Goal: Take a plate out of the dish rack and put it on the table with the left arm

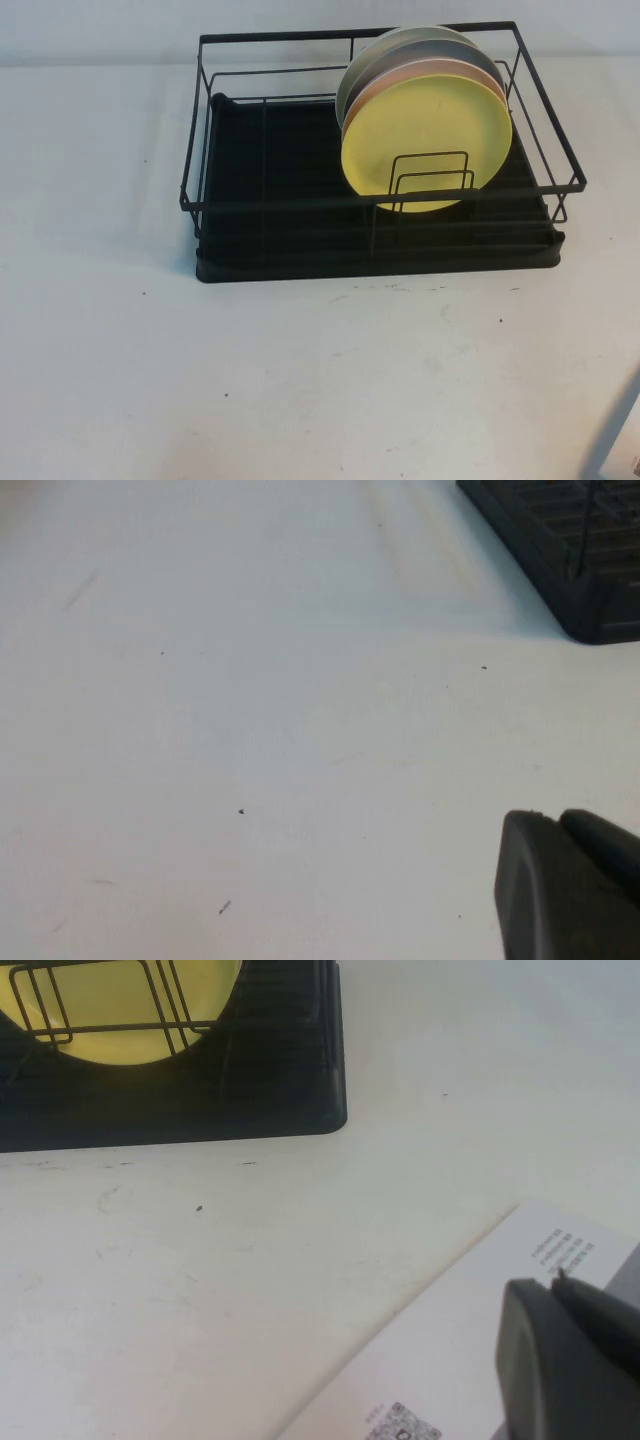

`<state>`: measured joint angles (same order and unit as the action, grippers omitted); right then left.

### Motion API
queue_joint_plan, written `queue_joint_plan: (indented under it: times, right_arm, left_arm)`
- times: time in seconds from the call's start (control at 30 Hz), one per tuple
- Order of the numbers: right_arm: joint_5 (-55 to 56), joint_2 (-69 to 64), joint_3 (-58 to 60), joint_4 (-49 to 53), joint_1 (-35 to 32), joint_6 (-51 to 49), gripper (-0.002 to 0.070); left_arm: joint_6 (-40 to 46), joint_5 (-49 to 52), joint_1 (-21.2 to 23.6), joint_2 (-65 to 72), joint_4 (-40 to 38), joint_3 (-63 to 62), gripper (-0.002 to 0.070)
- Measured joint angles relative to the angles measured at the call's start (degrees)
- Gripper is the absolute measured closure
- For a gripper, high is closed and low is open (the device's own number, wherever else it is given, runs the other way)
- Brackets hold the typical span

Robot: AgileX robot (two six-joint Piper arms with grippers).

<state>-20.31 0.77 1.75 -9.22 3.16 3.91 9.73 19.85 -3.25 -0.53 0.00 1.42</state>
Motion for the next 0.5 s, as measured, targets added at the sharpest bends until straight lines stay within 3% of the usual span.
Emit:
queue_joint_plan:
  times: [0.5]
  right_arm:
    - [0.0, 0.0, 0.0, 0.0, 0.0, 0.0, 0.0694]
  left_arm:
    - [0.0, 0.0, 0.0, 0.0, 1.12, 0.0, 0.0678]
